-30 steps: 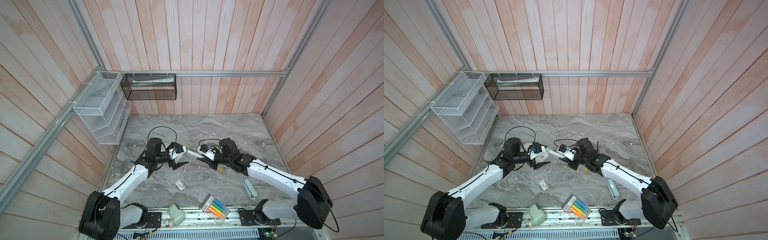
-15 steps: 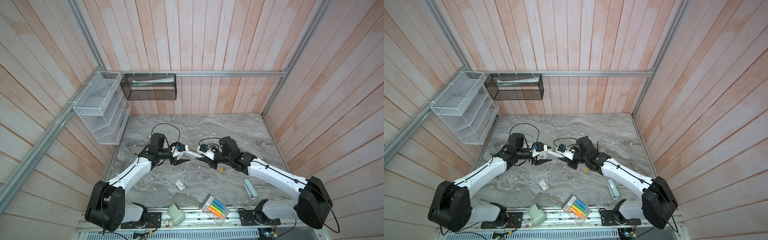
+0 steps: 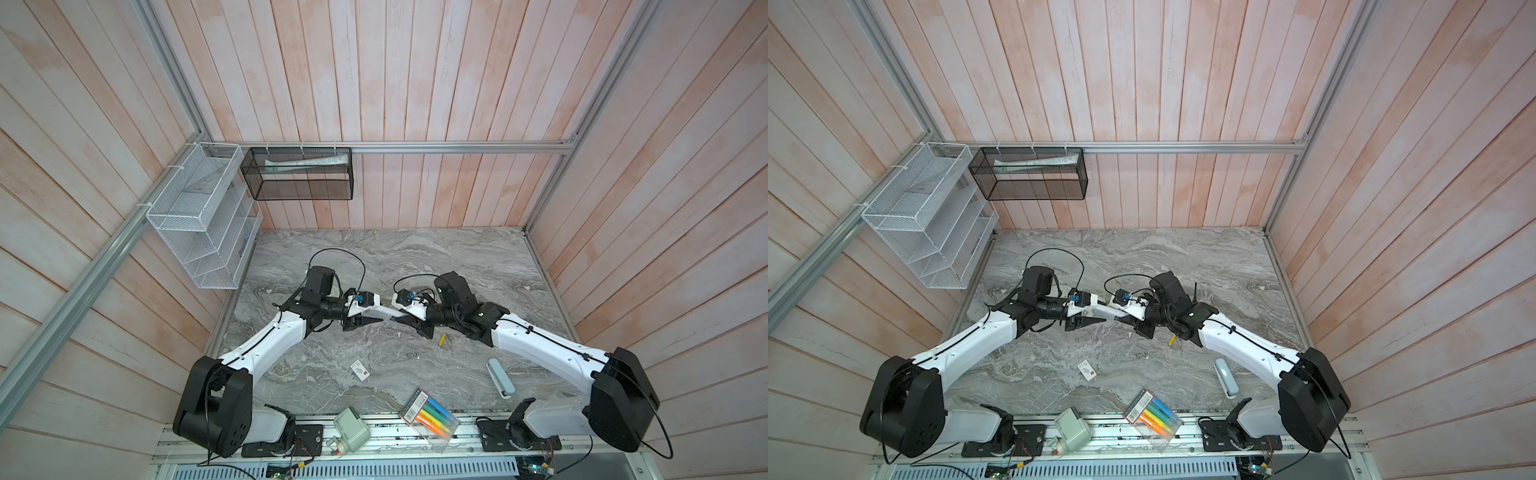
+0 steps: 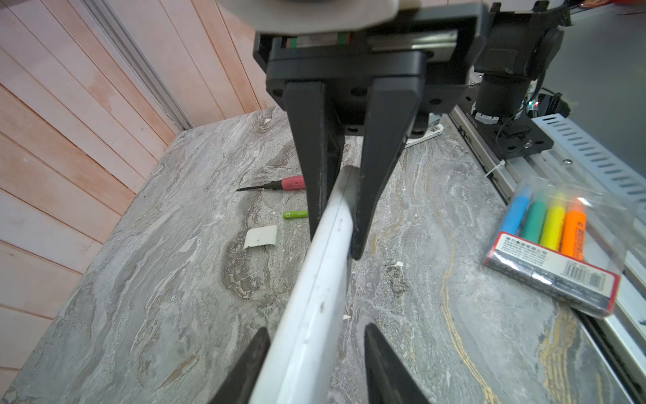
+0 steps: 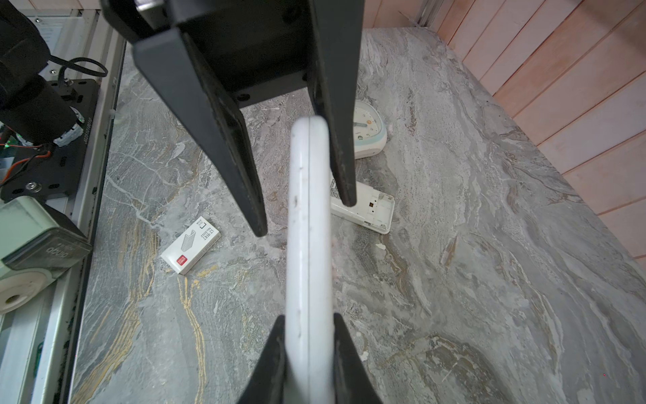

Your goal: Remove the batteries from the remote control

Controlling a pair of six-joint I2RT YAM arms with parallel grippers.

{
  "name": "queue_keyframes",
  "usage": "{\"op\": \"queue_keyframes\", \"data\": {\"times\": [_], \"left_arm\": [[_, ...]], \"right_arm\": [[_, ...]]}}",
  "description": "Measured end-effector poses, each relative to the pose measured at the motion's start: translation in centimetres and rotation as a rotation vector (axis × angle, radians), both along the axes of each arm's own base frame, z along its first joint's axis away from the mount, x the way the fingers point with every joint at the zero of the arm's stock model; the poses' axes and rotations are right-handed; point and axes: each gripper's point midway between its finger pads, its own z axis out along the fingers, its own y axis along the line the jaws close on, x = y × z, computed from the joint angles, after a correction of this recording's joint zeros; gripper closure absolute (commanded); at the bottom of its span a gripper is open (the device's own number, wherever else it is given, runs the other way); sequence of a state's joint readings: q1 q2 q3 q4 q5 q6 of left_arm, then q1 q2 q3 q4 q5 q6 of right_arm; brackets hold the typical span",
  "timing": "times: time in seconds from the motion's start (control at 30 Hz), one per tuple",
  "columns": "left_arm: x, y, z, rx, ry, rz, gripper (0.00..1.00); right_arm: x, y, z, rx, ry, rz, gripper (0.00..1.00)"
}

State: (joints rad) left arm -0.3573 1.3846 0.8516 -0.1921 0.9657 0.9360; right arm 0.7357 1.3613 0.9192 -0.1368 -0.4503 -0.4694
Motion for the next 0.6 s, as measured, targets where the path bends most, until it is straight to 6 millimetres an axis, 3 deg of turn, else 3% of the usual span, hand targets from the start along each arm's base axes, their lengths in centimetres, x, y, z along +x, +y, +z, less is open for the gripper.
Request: {"op": "queue_keyframes", "data": {"times": [0.27, 0.6], "left_arm": [[-0.23, -0.1, -0.11, 0.01, 0.025, -0.01, 0.78], [-0.86, -0.17, -0.26, 0.027, 0.056, -0.043, 0.87]], "right_arm": [[-0.43, -0.02, -0.01, -0.014, -0.009, 0.035, 1.0], [-0.57, -0.01, 0.1, -0.047, -0.034, 0.082, 1.0]]}}
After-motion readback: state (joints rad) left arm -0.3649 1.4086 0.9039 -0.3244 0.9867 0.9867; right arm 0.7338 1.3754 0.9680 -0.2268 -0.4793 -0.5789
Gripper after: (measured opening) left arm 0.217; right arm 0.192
